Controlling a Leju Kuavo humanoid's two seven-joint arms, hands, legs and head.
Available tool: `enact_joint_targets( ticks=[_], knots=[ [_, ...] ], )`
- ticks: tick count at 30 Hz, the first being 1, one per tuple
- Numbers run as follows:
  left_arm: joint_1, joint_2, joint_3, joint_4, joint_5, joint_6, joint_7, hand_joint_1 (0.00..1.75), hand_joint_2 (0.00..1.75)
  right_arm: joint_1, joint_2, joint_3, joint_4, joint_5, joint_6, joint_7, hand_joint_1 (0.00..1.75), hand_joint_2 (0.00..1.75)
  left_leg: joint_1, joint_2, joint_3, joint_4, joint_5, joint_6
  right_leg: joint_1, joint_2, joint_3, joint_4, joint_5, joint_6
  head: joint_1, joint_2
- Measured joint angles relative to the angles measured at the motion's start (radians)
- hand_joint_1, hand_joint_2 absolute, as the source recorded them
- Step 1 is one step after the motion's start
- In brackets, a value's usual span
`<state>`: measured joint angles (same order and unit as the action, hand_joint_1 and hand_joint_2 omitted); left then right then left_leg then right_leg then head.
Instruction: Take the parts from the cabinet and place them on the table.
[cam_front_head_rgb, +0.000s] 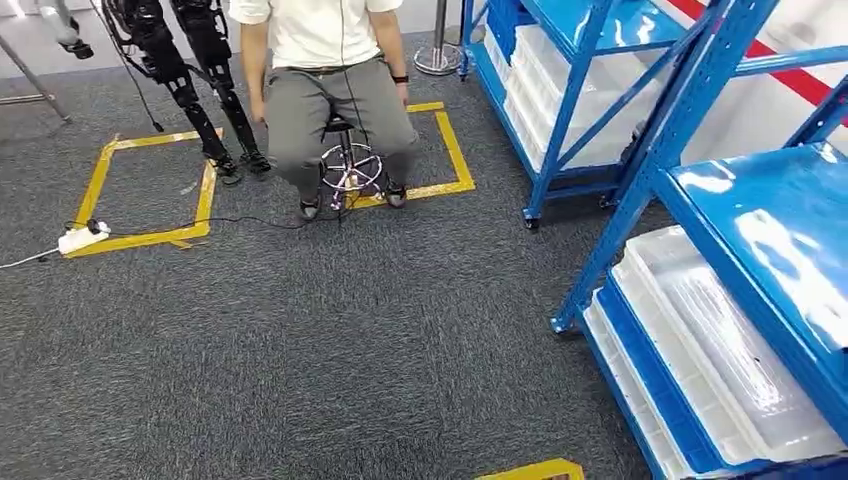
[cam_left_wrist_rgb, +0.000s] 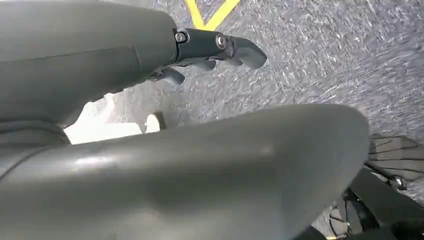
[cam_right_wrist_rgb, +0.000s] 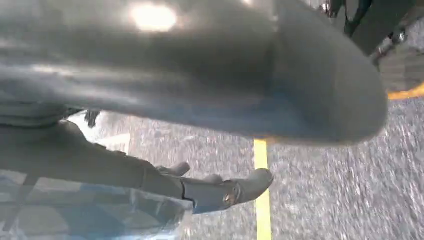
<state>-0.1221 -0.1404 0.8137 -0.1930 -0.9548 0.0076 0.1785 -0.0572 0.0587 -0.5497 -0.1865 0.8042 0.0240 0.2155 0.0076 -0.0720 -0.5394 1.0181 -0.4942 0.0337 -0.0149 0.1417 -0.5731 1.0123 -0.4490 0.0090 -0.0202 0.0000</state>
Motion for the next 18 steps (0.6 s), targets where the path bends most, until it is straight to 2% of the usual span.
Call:
enact_joint_targets(
  ticks=[1, 2, 3, 4, 5, 6, 7, 8, 9, 10, 11, 12, 13, 14, 16, 17, 18],
  knots=[
    [-0.001, -0.001, 0.000, 0.000, 0.000, 0.000, 0.000, 0.00, 0.00, 0.003, 0.000, -0.001, 0.000, 0.000, 0.000, 0.000, 0.00, 0.00, -0.002, 0.011, 0.001, -0.005, 0.005, 0.006, 0.000, 0.010, -0.003, -0.006, 0.005, 0.008, -0.001, 0.000],
    [-0.002, -0.004, 0.001, 0.000, 0.000, -0.001, -0.001, 0.00, 0.00, 0.004, -0.002, -0.002, 0.000, 0.000, 0.000, 0.000, 0.00, 0.00, 0.013, 0.030, 0.008, -0.030, 0.021, 0.012, 0.006, -0.001, -0.006, 0.003, 0.004, 0.008, 0.001, 0.000],
    [-0.002, -0.004, 0.002, 0.000, -0.001, -0.001, -0.002, 0.00, 0.00, 0.004, -0.002, -0.002, 0.000, 0.000, 0.000, 0.000, 0.00, 0.00, 0.007, 0.042, 0.011, -0.040, 0.025, 0.014, 0.010, -0.062, -0.033, 0.036, -0.017, 0.004, 0.001, 0.000],
    [-0.001, -0.004, 0.002, 0.000, -0.003, -0.001, -0.003, 0.00, 0.00, 0.002, -0.002, -0.002, 0.000, 0.000, 0.001, -0.001, 0.00, 0.00, 0.007, 0.058, 0.008, -0.039, 0.028, 0.017, 0.009, -0.098, -0.065, 0.095, -0.048, -0.001, 0.012, 0.000],
    [0.001, -0.004, 0.003, 0.000, -0.005, -0.001, -0.003, 0.00, 0.00, 0.000, -0.003, -0.002, 0.000, 0.000, 0.001, -0.001, 0.00, 0.00, 0.004, 0.075, 0.006, -0.039, 0.027, 0.017, 0.005, -0.117, -0.102, 0.172, -0.082, -0.003, 0.013, 0.000],
    [0.002, -0.004, 0.004, 0.000, -0.007, -0.001, -0.003, 0.00, 0.00, -0.001, -0.003, -0.002, 0.000, 0.000, 0.001, -0.002, 0.00, 0.00, 0.002, 0.095, 0.005, -0.039, 0.027, 0.016, 0.001, -0.125, -0.139, 0.248, -0.112, -0.002, 0.011, 0.000],
    [0.001, -0.004, 0.005, 0.000, -0.008, -0.002, -0.003, 0.00, 0.00, -0.001, -0.003, -0.003, 0.000, 0.000, 0.001, -0.003, 0.00, 0.00, 0.002, 0.110, 0.003, -0.038, 0.027, 0.016, -0.001, -0.130, -0.161, 0.296, -0.124, 0.005, 0.015, 0.000],
    [0.001, -0.004, 0.006, 0.000, -0.008, -0.002, -0.003, 0.00, 0.00, 0.002, -0.003, -0.003, 0.000, 0.000, 0.001, -0.003, 0.00, 0.00, 0.003, 0.125, 0.003, -0.038, 0.027, 0.015, -0.005, -0.132, -0.157, 0.296, -0.119, 0.013, 0.015, 0.000],
    [0.001, -0.005, 0.006, 0.000, -0.009, -0.003, -0.003, 0.00, 0.00, 0.004, -0.006, -0.003, 0.000, 0.000, 0.001, -0.003, 0.00, 0.00, 0.003, 0.140, 0.003, -0.038, 0.026, 0.013, -0.009, -0.137, -0.125, 0.246, -0.098, 0.027, 0.016, 0.000],
    [0.000, -0.006, 0.007, 0.000, -0.010, -0.004, -0.003, 0.00, 0.00, 0.005, -0.008, -0.003, 0.000, 0.000, 0.001, -0.003, 0.00, 0.00, 0.005, 0.153, 0.005, -0.038, 0.025, 0.009, -0.014, -0.149, -0.074, 0.158, -0.066, 0.041, 0.016, 0.000],
    [0.000, -0.007, 0.008, 0.000, -0.010, -0.004, -0.003, 0.00, 0.00, 0.005, -0.009, -0.003, 0.000, 0.000, 0.001, -0.003, 0.00, 0.00, 0.006, 0.163, 0.007, -0.036, 0.023, 0.005, -0.018, -0.172, -0.028, 0.080, -0.043, 0.050, 0.015, 0.000],
    [0.000, -0.006, 0.008, 0.000, -0.010, -0.004, -0.003, 0.00, 0.00, 0.001, -0.009, -0.003, 0.000, 0.000, 0.001, -0.003, 0.00, 0.00, 0.001, 0.177, 0.011, -0.031, 0.019, -0.006, -0.020, -0.232, 0.019, -0.005, -0.034, 0.050, 0.019, 0.000],
    [0.000, -0.004, 0.008, 0.000, -0.011, -0.004, -0.003, 0.00, 0.00, -0.004, -0.005, -0.004, 0.000, 0.000, 0.002, -0.004, 0.00, 0.00, -0.004, 0.188, 0.010, -0.029, 0.011, -0.017, -0.009, -0.237, 0.023, -0.006, -0.026, 0.041, 0.019, 0.000],
    [-0.001, -0.003, 0.008, 0.000, -0.011, -0.004, -0.003, 0.00, 0.00, -0.005, -0.005, -0.004, 0.000, 0.000, 0.002, -0.005, 0.00, 0.00, -0.004, 0.197, 0.014, -0.029, 0.010, -0.021, -0.014, -0.217, 0.019, -0.004, -0.024, 0.029, 0.008, 0.000],
    [-0.009, -0.003, 0.009, 0.000, -0.013, -0.003, -0.003, 0.00, 0.00, 0.000, -0.005, -0.005, 0.000, 0.000, 0.002, -0.005, 0.00, 0.00, 0.003, 0.217, 0.024, -0.033, 0.010, -0.030, -0.007, -0.197, 0.006, -0.003, -0.025, 0.016, 0.010, 0.000],
    [-0.010, -0.004, 0.009, 0.000, -0.013, -0.003, -0.003, 0.00, 0.00, 0.001, -0.006, -0.007, -0.001, 0.000, 0.002, -0.005, 0.00, 0.00, 0.008, 0.224, 0.023, -0.030, 0.004, -0.037, -0.013, -0.182, 0.021, -0.006, -0.021, 0.007, 0.010, 0.000],
    [-0.012, -0.005, 0.010, 0.000, -0.013, -0.003, -0.003, 0.00, 0.00, 0.002, -0.006, -0.010, 0.000, 0.000, 0.002, -0.005, 0.00, 0.00, 0.016, 0.163, 0.018, -0.007, -0.020, -0.047, -0.017, -0.170, 0.017, -0.007, -0.019, 0.003, 0.009, 0.000]
  ],
)
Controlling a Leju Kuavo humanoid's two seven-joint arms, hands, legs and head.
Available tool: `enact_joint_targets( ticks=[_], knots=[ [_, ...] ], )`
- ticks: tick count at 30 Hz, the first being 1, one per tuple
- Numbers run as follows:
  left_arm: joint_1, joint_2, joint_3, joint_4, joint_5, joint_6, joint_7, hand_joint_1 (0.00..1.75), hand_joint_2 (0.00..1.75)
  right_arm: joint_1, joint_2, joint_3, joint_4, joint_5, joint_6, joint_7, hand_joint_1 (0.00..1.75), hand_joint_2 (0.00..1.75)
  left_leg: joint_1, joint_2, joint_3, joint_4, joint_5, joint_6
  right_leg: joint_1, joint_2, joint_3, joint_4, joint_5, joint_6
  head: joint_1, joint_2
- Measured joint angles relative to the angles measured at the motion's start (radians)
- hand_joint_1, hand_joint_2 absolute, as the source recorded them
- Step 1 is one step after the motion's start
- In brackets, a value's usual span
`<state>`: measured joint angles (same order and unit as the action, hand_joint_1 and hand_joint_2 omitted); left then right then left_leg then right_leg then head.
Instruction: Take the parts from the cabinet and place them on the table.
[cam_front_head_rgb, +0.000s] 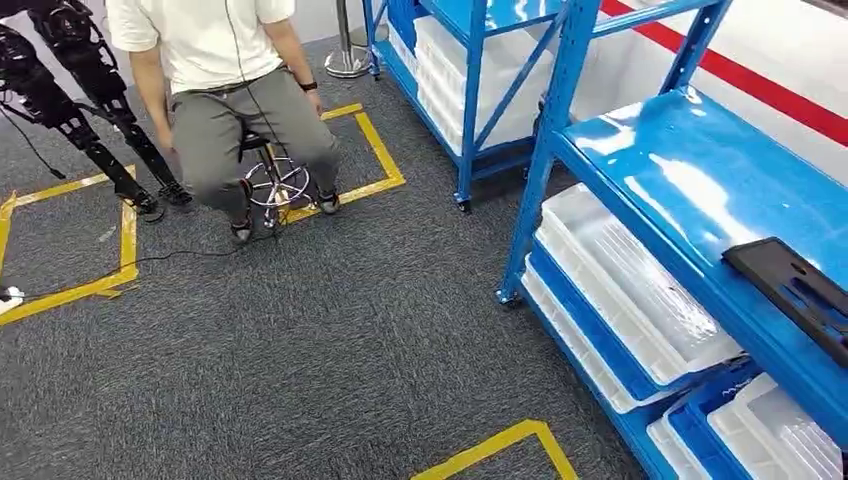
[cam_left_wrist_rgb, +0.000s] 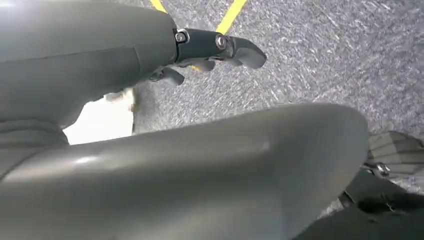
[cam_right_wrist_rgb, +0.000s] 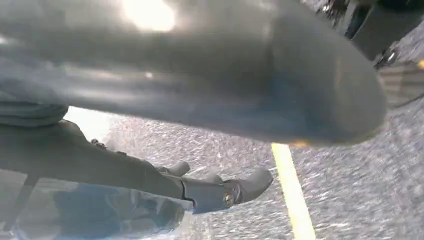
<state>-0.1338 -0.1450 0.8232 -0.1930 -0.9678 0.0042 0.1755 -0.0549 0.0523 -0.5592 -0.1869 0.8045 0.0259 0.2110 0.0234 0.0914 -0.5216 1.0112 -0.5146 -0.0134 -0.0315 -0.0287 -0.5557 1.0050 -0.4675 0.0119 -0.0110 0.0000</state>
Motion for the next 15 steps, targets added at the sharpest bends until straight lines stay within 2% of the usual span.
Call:
enact_joint_targets(
  ticks=[1, 2, 3, 6, 8, 9, 10, 11, 12, 14, 15],
  knots=[
    [0.000, 0.000, 0.000, 0.000, 0.000, 0.000, 0.000, 0.00, 0.00, -0.001, -0.002, -0.002, 0.000, 0.000, 0.000, 0.000, 0.00, 0.00, 0.001, -0.052, -0.024, 0.058, -0.044, 0.000, 0.001, 0.009, -0.003, 0.001, 0.005, -0.008, -0.004, 0.000],
    [0.002, 0.000, 0.002, 0.000, 0.000, 0.000, 0.000, 0.00, 0.00, -0.003, -0.002, -0.002, 0.000, 0.000, 0.000, 0.000, 0.00, 0.00, 0.000, -0.075, -0.058, 0.134, -0.088, 0.000, 0.003, 0.022, -0.005, 0.001, 0.006, -0.012, -0.004, 0.000],
    [0.003, 0.000, 0.003, 0.000, 0.000, 0.000, 0.000, 0.00, 0.00, -0.004, -0.001, -0.002, 0.000, 0.000, 0.000, 0.000, 0.00, 0.00, 0.000, -0.082, -0.080, 0.181, -0.111, 0.001, 0.006, 0.029, -0.007, 0.001, 0.008, -0.015, -0.005, 0.000],
    [0.003, 0.000, 0.003, 0.000, 0.000, 0.000, 0.000, 0.00, 0.00, -0.004, -0.001, -0.002, 0.000, 0.000, 0.000, 0.000, 0.00, 0.00, 0.000, -0.082, -0.080, 0.181, -0.111, 0.001, 0.006, 0.029, -0.007, 0.001, 0.008, -0.015, -0.005, 0.000],
    [0.003, 0.000, 0.003, 0.000, 0.000, 0.000, 0.000, 0.00, 0.00, -0.004, -0.001, -0.003, 0.000, 0.000, 0.000, 0.000, 0.00, 0.00, -0.001, -0.084, -0.089, 0.202, -0.119, 0.001, 0.008, 0.033, -0.008, 0.001, 0.008, -0.015, -0.005, 0.000],
    [0.006, 0.000, 0.003, 0.001, 0.000, 0.000, 0.000, 0.00, 0.00, -0.004, 0.000, -0.004, 0.000, 0.000, 0.000, 0.000, 0.00, 0.00, -0.001, -0.090, -0.139, 0.300, -0.144, 0.006, 0.016, 0.060, -0.010, 0.001, 0.011, -0.019, -0.005, 0.000],
    [0.006, 0.000, 0.005, 0.001, 0.000, 0.000, 0.000, 0.00, 0.00, 0.000, 0.000, -0.008, 0.000, 0.000, 0.001, -0.002, 0.00, 0.00, -0.006, -0.098, -0.101, 0.202, -0.059, 0.028, 0.024, 0.100, -0.009, 0.001, 0.013, -0.021, -0.005, 0.000],
    [0.006, 0.007, 0.006, 0.001, 0.000, 0.000, 0.000, 0.00, 0.00, -0.002, 0.008, -0.010, 0.000, 0.003, 0.006, -0.010, 0.00, 0.00, -0.016, -0.193, -0.009, 0.003, 0.017, 0.066, 0.034, 0.138, -0.011, 0.004, 0.018, -0.019, -0.003, 0.000],
    [0.006, 0.006, 0.006, 0.001, 0.000, 0.000, 0.000, 0.00, 0.00, -0.003, 0.007, -0.010, 0.000, 0.003, 0.007, -0.011, 0.00, 0.00, -0.022, -0.175, -0.009, -0.001, 0.018, 0.064, 0.027, 0.149, -0.015, 0.004, 0.020, -0.016, -0.004, 0.000],
    [0.000, 0.005, 0.007, 0.001, 0.000, 0.001, 0.000, 0.00, 0.00, 0.000, 0.008, -0.010, 0.000, 0.004, 0.010, -0.011, 0.00, 0.00, -0.027, -0.155, -0.007, -0.004, 0.020, 0.070, 0.020, 0.169, -0.021, -0.003, 0.029, -0.002, -0.005, 0.000],
    [-0.001, 0.000, 0.007, 0.001, 0.000, 0.000, 0.000, 0.00, 0.00, 0.003, 0.006, -0.010, 0.000, 0.004, 0.010, -0.011, 0.00, 0.00, -0.023, -0.139, -0.001, -0.023, 0.033, 0.074, 0.032, 0.177, -0.035, -0.010, 0.034, 0.006, -0.004, 0.000]
  ],
)
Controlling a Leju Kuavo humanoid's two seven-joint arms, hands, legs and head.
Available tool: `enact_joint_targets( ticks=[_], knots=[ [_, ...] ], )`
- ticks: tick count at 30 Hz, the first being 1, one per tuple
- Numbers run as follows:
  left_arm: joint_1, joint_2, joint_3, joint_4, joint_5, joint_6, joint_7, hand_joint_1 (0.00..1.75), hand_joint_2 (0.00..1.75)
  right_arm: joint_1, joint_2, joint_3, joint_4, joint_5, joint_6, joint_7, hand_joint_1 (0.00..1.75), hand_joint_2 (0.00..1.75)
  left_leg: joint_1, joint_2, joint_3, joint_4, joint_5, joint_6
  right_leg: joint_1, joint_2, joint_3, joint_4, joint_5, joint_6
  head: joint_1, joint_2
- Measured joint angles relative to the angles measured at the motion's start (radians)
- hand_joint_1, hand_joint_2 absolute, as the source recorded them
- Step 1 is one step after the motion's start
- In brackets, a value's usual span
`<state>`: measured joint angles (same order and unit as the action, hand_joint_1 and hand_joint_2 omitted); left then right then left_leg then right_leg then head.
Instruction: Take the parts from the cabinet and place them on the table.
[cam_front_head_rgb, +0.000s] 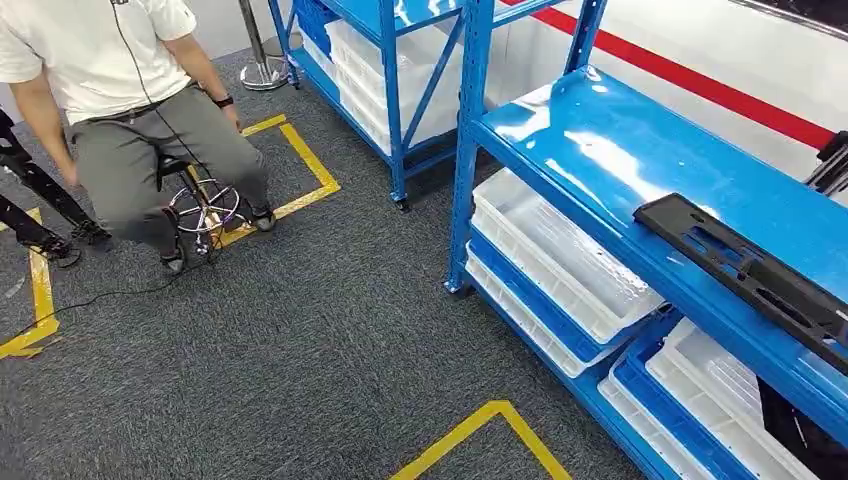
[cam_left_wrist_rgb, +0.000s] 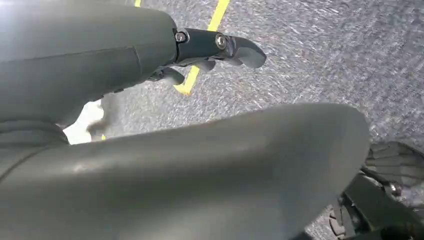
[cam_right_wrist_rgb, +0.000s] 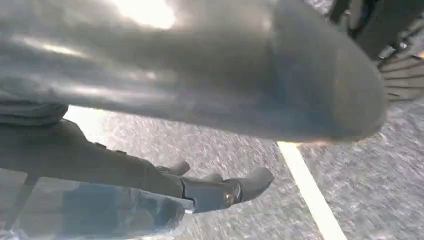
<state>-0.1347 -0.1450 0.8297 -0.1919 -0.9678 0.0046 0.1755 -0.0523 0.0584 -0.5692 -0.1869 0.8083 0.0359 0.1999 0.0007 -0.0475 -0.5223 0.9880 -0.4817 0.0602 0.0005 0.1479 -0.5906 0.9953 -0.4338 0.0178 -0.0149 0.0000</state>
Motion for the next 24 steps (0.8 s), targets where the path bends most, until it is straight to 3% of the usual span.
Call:
enact_joint_targets(
  ticks=[1, 2, 4, 5, 6, 7, 9, 10, 11, 12, 13, 15, 16, 17, 18, 20, 21, 22, 24],
  knots=[
    [-0.001, 0.000, 0.000, 0.000, 0.000, -0.001, 0.000, 0.00, 0.00, 0.000, 0.000, 0.000, 0.000, 0.001, 0.000, 0.000, 0.00, 0.00, 0.006, 0.015, 0.005, -0.018, 0.013, -0.006, -0.001, -0.056, -0.001, 0.023, -0.008, -0.005, 0.000, 0.000],
    [0.001, 0.000, 0.000, 0.000, 0.000, -0.001, 0.000, 0.00, 0.00, -0.001, 0.000, 0.000, 0.000, 0.003, 0.001, 0.000, 0.00, 0.00, 0.006, 0.026, 0.004, -0.022, 0.014, 0.000, 0.001, -0.105, -0.026, 0.064, -0.037, -0.009, 0.006, 0.000],
    [0.005, 0.000, 0.000, 0.000, 0.000, -0.001, 0.000, 0.00, 0.00, -0.005, -0.002, 0.000, 0.000, 0.009, 0.005, 0.000, 0.00, 0.00, 0.005, 0.061, 0.002, -0.022, 0.015, 0.000, -0.010, -0.130, -0.097, 0.205, -0.104, -0.012, 0.011, 0.000],
    [0.006, 0.000, 0.001, 0.000, -0.002, -0.001, 0.000, 0.00, 0.00, -0.006, -0.003, 0.000, 0.000, 0.011, 0.006, 0.000, 0.00, 0.00, 0.004, 0.079, 0.000, -0.021, 0.015, 0.000, -0.014, -0.134, -0.132, 0.282, -0.130, -0.007, 0.010, 0.000],
    [0.005, 0.000, 0.001, 0.000, -0.003, -0.001, 0.000, 0.00, 0.00, -0.005, -0.002, 0.000, 0.000, 0.012, 0.006, 0.000, 0.00, 0.00, 0.005, 0.095, -0.001, -0.021, 0.014, 0.000, -0.019, -0.136, -0.143, 0.313, -0.134, 0.003, 0.015, 0.000],
    [0.005, -0.001, 0.001, 0.000, -0.003, -0.001, 0.000, 0.00, 0.00, -0.002, -0.003, 0.000, 0.000, 0.012, 0.006, 0.000, 0.00, 0.00, 0.006, 0.109, -0.001, -0.021, 0.014, -0.002, -0.025, -0.139, -0.129, 0.292, -0.121, 0.017, 0.014, 0.000],
    [0.005, -0.003, 0.001, 0.000, -0.003, -0.001, 0.000, 0.00, 0.00, 0.000, -0.006, 0.000, 0.000, 0.013, 0.006, 0.000, 0.00, 0.00, 0.010, 0.136, 0.002, -0.019, 0.010, -0.012, -0.035, -0.163, -0.034, 0.133, -0.063, 0.047, 0.015, 0.000],
    [0.005, -0.003, 0.001, 0.000, -0.003, -0.001, 0.000, 0.00, 0.00, -0.001, -0.007, 0.000, 0.000, 0.013, 0.006, 0.000, 0.00, 0.00, 0.011, 0.148, 0.005, -0.015, 0.006, -0.020, -0.041, -0.202, 0.022, 0.038, -0.038, 0.057, 0.014, 0.000],
    [0.006, -0.001, 0.002, -0.001, -0.003, -0.001, 0.000, 0.00, 0.00, -0.007, -0.003, 0.000, 0.000, 0.013, 0.006, 0.000, 0.00, 0.00, 0.001, 0.159, 0.004, -0.009, -0.003, -0.032, -0.035, -0.244, 0.040, 0.004, -0.039, 0.049, 0.021, 0.000],
    [0.005, -0.001, 0.002, 0.000, -0.003, -0.001, 0.000, 0.00, 0.00, -0.009, -0.005, 0.000, 0.000, 0.014, 0.006, 0.000, 0.00, 0.00, 0.000, 0.171, 0.008, -0.007, -0.007, -0.041, -0.031, -0.224, 0.040, 0.004, -0.033, 0.035, 0.016, 0.000],
    [0.003, -0.002, 0.003, 0.000, -0.004, 0.000, 0.000, 0.00, 0.00, -0.007, -0.005, 0.000, 0.000, 0.014, 0.006, 0.000, 0.00, 0.00, 0.000, 0.177, 0.011, -0.007, -0.007, -0.045, -0.032, -0.213, 0.037, 0.006, -0.034, 0.029, 0.005, 0.000],
    [-0.004, -0.002, 0.007, 0.000, -0.004, 0.001, 0.000, 0.00, 0.00, -0.003, -0.005, 0.000, 0.000, 0.017, 0.006, 0.000, 0.00, 0.00, 0.009, 0.199, 0.018, -0.009, -0.008, -0.056, -0.028, -0.190, 0.024, 0.006, -0.033, 0.014, 0.006, 0.000],
    [-0.004, -0.003, 0.007, 0.000, -0.005, 0.001, 0.000, 0.00, 0.00, -0.004, -0.006, 0.000, 0.000, 0.018, 0.006, 0.000, 0.00, 0.00, 0.020, 0.164, 0.016, 0.002, -0.020, -0.070, -0.043, -0.178, 0.036, 0.003, -0.028, 0.004, 0.005, 0.000],
    [-0.003, -0.003, 0.008, 0.000, -0.005, 0.001, 0.000, 0.00, 0.00, -0.004, -0.006, -0.001, 0.000, 0.018, 0.006, 0.000, 0.00, 0.00, 0.021, 0.099, 0.002, 0.037, -0.054, -0.073, -0.041, -0.167, 0.034, 0.003, -0.024, -0.004, 0.000, 0.000],
    [-0.002, -0.003, 0.009, 0.000, -0.005, 0.002, 0.000, 0.00, 0.00, -0.005, -0.006, -0.001, 0.000, 0.019, 0.006, 0.000, 0.00, 0.00, 0.020, 0.066, -0.028, 0.108, -0.103, -0.073, -0.039, -0.157, 0.031, 0.003, -0.022, -0.009, -0.002, 0.000],
    [0.001, -0.003, 0.014, 0.000, -0.005, 0.002, 0.000, 0.00, 0.00, -0.006, -0.004, -0.001, 0.000, 0.021, 0.006, 0.000, 0.00, 0.00, 0.020, 0.049, -0.104, 0.272, -0.178, -0.072, -0.031, -0.129, 0.025, 0.004, -0.018, -0.016, -0.002, 0.000],
    [0.002, -0.003, 0.015, 0.000, -0.005, 0.002, 0.000, 0.00, 0.00, -0.005, -0.004, -0.001, 0.000, 0.021, 0.006, -0.001, 0.00, 0.00, 0.020, 0.049, -0.128, 0.316, -0.186, -0.070, -0.029, -0.115, 0.024, 0.004, -0.018, -0.016, -0.002, 0.000],
    [0.003, -0.003, 0.015, 0.000, -0.005, 0.002, 0.000, 0.00, 0.00, -0.003, -0.004, -0.001, 0.000, 0.021, 0.006, 0.000, 0.00, 0.00, 0.020, 0.049, -0.128, 0.312, -0.168, -0.066, -0.026, -0.100, 0.024, 0.005, -0.016, -0.017, -0.002, 0.000],
    [0.002, -0.003, 0.016, 0.000, -0.005, 0.002, 0.000, 0.00, 0.00, -0.002, -0.004, -0.001, 0.000, 0.021, 0.006, 0.000, 0.00, 0.00, 0.020, 0.037, -0.067, 0.177, -0.077, -0.054, -0.024, -0.068, 0.025, 0.005, -0.014, -0.016, -0.002, 0.000]
  ],
)
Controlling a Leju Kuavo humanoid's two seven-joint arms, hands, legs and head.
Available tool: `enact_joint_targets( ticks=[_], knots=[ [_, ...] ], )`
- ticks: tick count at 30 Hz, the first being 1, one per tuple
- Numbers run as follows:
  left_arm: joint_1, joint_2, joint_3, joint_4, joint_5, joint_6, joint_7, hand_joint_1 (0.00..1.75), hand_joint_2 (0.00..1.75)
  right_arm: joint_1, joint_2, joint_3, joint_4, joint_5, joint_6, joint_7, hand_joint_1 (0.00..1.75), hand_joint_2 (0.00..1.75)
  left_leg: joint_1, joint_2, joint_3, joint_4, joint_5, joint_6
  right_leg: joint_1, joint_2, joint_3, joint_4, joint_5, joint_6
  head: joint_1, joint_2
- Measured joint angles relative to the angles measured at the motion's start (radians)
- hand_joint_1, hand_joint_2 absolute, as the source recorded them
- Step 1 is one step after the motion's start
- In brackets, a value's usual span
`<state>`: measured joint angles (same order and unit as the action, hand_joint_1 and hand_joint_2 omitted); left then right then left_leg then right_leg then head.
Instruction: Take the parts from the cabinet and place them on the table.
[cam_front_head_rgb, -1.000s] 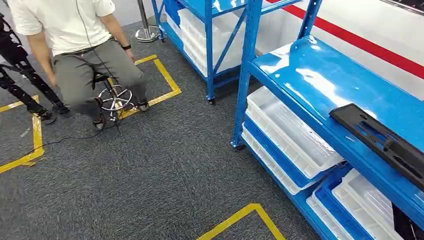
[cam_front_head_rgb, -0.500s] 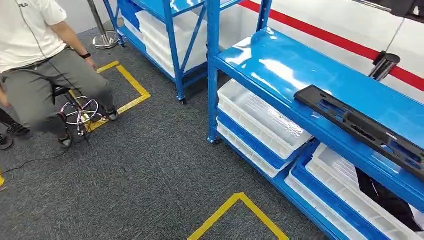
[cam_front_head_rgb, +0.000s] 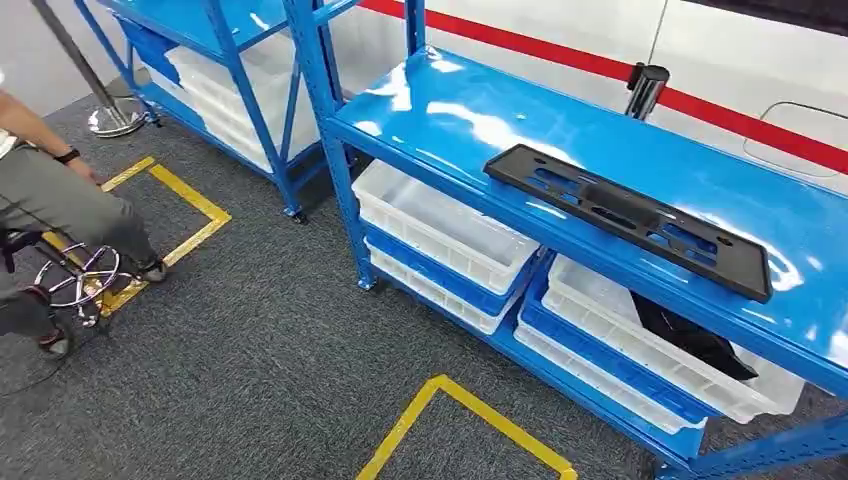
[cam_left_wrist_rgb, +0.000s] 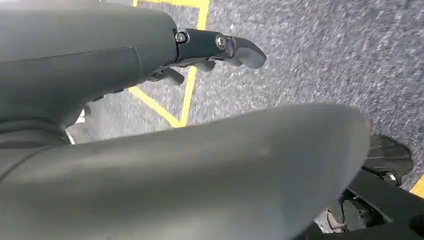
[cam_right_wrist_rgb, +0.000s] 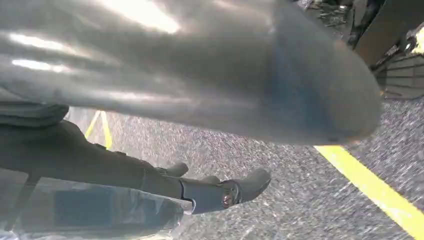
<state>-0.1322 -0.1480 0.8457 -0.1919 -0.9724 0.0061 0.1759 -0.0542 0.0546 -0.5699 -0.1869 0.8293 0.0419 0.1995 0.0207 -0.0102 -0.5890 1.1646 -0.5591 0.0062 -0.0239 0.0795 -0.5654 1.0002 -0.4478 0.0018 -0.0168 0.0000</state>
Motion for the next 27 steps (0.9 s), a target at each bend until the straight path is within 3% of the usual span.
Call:
enact_joint_targets(
  ticks=[1, 2, 3, 4, 6, 7, 8, 9, 11, 12, 13, 14, 15, 16, 17, 18, 19, 21, 22, 23, 24, 25, 26, 27],
  knots=[
    [0.000, 0.000, 0.000, 0.000, 0.000, 0.000, 0.000, 0.00, 0.00, -0.001, 0.000, 0.000, 0.000, 0.000, 0.000, 0.000, 0.00, 0.00, 0.000, -0.029, 0.045, -0.093, 0.045, 0.008, 0.000, 0.016, 0.001, 0.000, 0.002, 0.003, -0.001, 0.000],
    [0.000, 0.004, 0.000, 0.000, 0.000, 0.000, 0.000, 0.00, 0.00, -0.002, 0.004, 0.000, 0.000, 0.000, 0.000, 0.000, 0.00, 0.00, 0.000, -0.101, 0.071, -0.153, 0.057, 0.018, -0.005, 0.025, -0.002, 0.000, 0.004, 0.007, 0.001, 0.000],
    [0.001, 0.005, 0.001, 0.000, 0.000, 0.000, 0.000, 0.00, 0.00, -0.005, 0.004, 0.000, 0.000, 0.000, 0.000, 0.000, 0.00, 0.00, 0.000, -0.110, 0.073, -0.166, 0.056, 0.020, 0.012, 0.037, -0.008, 0.003, 0.007, 0.012, 0.002, 0.000],
    [0.000, 0.006, 0.000, 0.000, 0.000, 0.000, 0.000, 0.00, 0.00, -0.006, 0.005, 0.000, 0.000, 0.000, 0.000, 0.000, 0.00, 0.00, -0.006, -0.091, 0.071, -0.164, 0.055, 0.020, 0.000, 0.047, -0.015, 0.002, 0.010, 0.018, -0.001, 0.000],
    [-0.002, 0.005, 0.001, 0.000, 0.000, 0.000, 0.000, 0.00, 0.00, -0.001, 0.005, 0.000, 0.000, 0.000, 0.001, 0.000, 0.00, 0.00, -0.015, -0.068, 0.073, -0.168, 0.061, 0.029, -0.005, 0.072, -0.023, -0.009, 0.021, 0.035, 0.000, 0.000],
    [-0.002, 0.001, 0.001, 0.000, -0.002, 0.000, 0.000, 0.00, 0.00, -0.001, 0.003, 0.000, 0.000, 0.001, 0.001, 0.000, 0.00, 0.00, -0.006, -0.050, 0.077, -0.189, 0.076, 0.039, 0.003, 0.061, -0.034, 0.000, 0.021, 0.037, 0.001, 0.000],
    [-0.003, 0.001, 0.001, 0.000, -0.003, 0.001, 0.000, 0.00, 0.00, 0.000, 0.003, 0.000, 0.000, 0.002, 0.001, 0.000, 0.00, 0.00, -0.008, -0.034, 0.078, -0.193, 0.080, 0.042, 0.003, -0.002, -0.046, 0.024, 0.004, 0.033, 0.004, 0.000],
    [-0.001, 0.001, 0.001, 0.000, -0.005, 0.002, -0.001, 0.00, 0.00, -0.002, 0.003, 0.000, 0.000, 0.002, 0.001, 0.000, 0.00, 0.00, -0.009, -0.019, 0.075, -0.193, 0.082, 0.048, 0.005, -0.041, -0.075, 0.077, -0.033, 0.026, 0.010, 0.000],
    [0.001, 0.002, 0.001, 0.000, -0.011, 0.002, -0.002, 0.00, 0.00, -0.007, 0.003, 0.000, 0.000, 0.003, 0.001, -0.002, 0.00, 0.00, -0.014, 0.023, 0.070, -0.193, 0.082, 0.048, 0.001, -0.066, -0.152, 0.245, -0.111, 0.021, 0.010, 0.000],
    [0.001, 0.002, 0.001, 0.000, -0.012, 0.002, -0.002, 0.00, 0.00, -0.007, 0.003, 0.000, 0.000, 0.003, 0.001, -0.002, 0.00, 0.00, -0.015, 0.040, 0.068, -0.192, 0.082, 0.048, 0.001, -0.068, -0.175, 0.301, -0.128, 0.026, 0.014, 0.000],
    [0.000, 0.002, 0.001, 0.000, -0.012, 0.002, -0.002, 0.00, 0.00, -0.005, 0.003, -0.001, 0.000, 0.003, 0.001, -0.002, 0.00, 0.00, -0.015, 0.057, 0.068, -0.192, 0.082, 0.048, 0.000, -0.069, -0.171, 0.308, -0.126, 0.034, 0.014, 0.000],
    [0.000, 0.002, 0.001, 0.000, -0.013, 0.001, -0.002, 0.00, 0.00, -0.002, 0.002, -0.001, 0.000, 0.003, 0.001, -0.002, 0.00, 0.00, -0.015, 0.072, 0.068, -0.191, 0.081, 0.047, 0.000, -0.072, -0.140, 0.266, -0.108, 0.045, 0.015, 0.000],
    [-0.001, 0.000, 0.001, 0.000, -0.013, 0.002, -0.002, 0.00, 0.00, 0.000, 0.000, -0.001, 0.000, 0.003, 0.001, -0.002, 0.00, 0.00, -0.015, 0.087, 0.070, -0.191, 0.081, 0.046, 0.000, -0.082, -0.082, 0.174, -0.077, 0.057, 0.016, 0.000],
    [-0.001, 0.000, 0.001, 0.000, -0.013, 0.001, -0.002, 0.00, 0.00, -0.001, -0.002, -0.002, 0.000, 0.003, 0.000, -0.002, 0.00, 0.00, -0.015, 0.100, 0.072, -0.190, 0.079, 0.043, -0.001, -0.106, -0.022, 0.075, -0.049, 0.063, 0.016, 0.000],
    [-0.002, 0.000, 0.001, 0.000, -0.013, 0.001, -0.002, 0.00, 0.00, -0.004, -0.002, -0.002, 0.000, 0.003, 0.000, -0.002, 0.00, 0.00, -0.018, 0.112, 0.076, -0.188, 0.076, 0.037, 0.000, -0.167, 0.028, -0.009, -0.037, 0.058, 0.018, 0.000],
    [-0.001, 0.000, 0.001, 0.000, -0.013, 0.002, -0.003, 0.00, 0.00, -0.008, -0.002, -0.002, 0.000, 0.003, 0.000, -0.002, 0.00, 0.00, -0.027, 0.122, 0.075, -0.185, 0.069, 0.028, 0.013, -0.174, 0.032, -0.012, -0.030, 0.050, 0.016, 0.000],
    [-0.003, 0.000, 0.001, 0.000, -0.015, 0.002, -0.004, 0.00, 0.00, -0.007, -0.002, -0.002, 0.000, 0.003, 0.000, -0.002, 0.00, 0.00, -0.027, 0.130, 0.079, -0.185, 0.067, 0.022, 0.008, -0.154, 0.025, -0.012, -0.026, 0.037, 0.011, 0.000],
    [-0.010, 0.000, 0.001, 0.000, -0.017, 0.003, -0.004, 0.00, 0.00, -0.002, -0.002, -0.005, 0.000, 0.003, 0.000, -0.002, 0.00, 0.00, -0.023, 0.151, 0.089, -0.188, 0.065, 0.014, 0.013, -0.135, 0.016, -0.011, -0.029, 0.026, 0.011, 0.000],
    [-0.011, 0.000, 0.001, 0.000, -0.018, 0.003, -0.004, 0.00, 0.00, -0.002, -0.002, -0.007, 0.000, 0.003, 0.000, -0.002, 0.00, 0.00, -0.020, 0.159, 0.090, -0.186, 0.061, 0.006, 0.001, -0.121, 0.020, -0.016, -0.023, 0.016, 0.012, 0.000],
    [-0.011, 0.000, 0.001, 0.000, -0.020, 0.005, -0.004, 0.00, 0.00, -0.001, 0.001, -0.008, 0.000, 0.003, 0.001, -0.002, 0.00, 0.00, -0.012, 0.107, 0.084, -0.166, 0.042, -0.004, -0.005, -0.109, 0.027, -0.016, -0.020, 0.012, 0.009, 0.000],
    [-0.010, 0.000, 0.001, 0.000, -0.022, 0.007, -0.004, 0.00, 0.00, -0.002, -0.001, -0.008, 0.000, 0.003, 0.002, -0.002, 0.00, 0.00, -0.009, 0.057, 0.065, -0.118, 0.002, -0.008, -0.007, -0.101, 0.024, -0.016, -0.015, 0.002, 0.005, 0.000],
    [-0.008, 0.000, 0.001, 0.000, -0.023, 0.009, 0.000, 0.00, 0.00, -0.004, -0.001, -0.008, 0.000, 0.003, 0.002, -0.002, 0.00, 0.00, -0.007, 0.030, 0.034, -0.045, -0.043, -0.011, -0.005, -0.090, 0.022, -0.016, -0.011, -0.004, 0.004, 0.000],
    [-0.007, 0.000, 0.000, 0.000, -0.026, 0.012, 0.003, 0.00, 0.00, -0.005, 0.000, -0.008, 0.000, 0.005, 0.002, -0.002, 0.00, 0.00, -0.007, 0.016, -0.005, 0.041, -0.084, -0.013, -0.003, -0.075, 0.019, -0.015, -0.011, -0.004, 0.004, 0.000],
    [-0.005, 0.000, 0.000, 0.000, -0.031, 0.014, 0.006, 0.00, 0.00, -0.004, 0.000, -0.008, 0.000, 0.005, 0.002, -0.002, 0.00, 0.00, -0.007, 0.012, -0.037, 0.109, -0.105, -0.015, -0.001, -0.059, 0.018, -0.015, -0.011, -0.004, 0.003, 0.000]
  ],
)
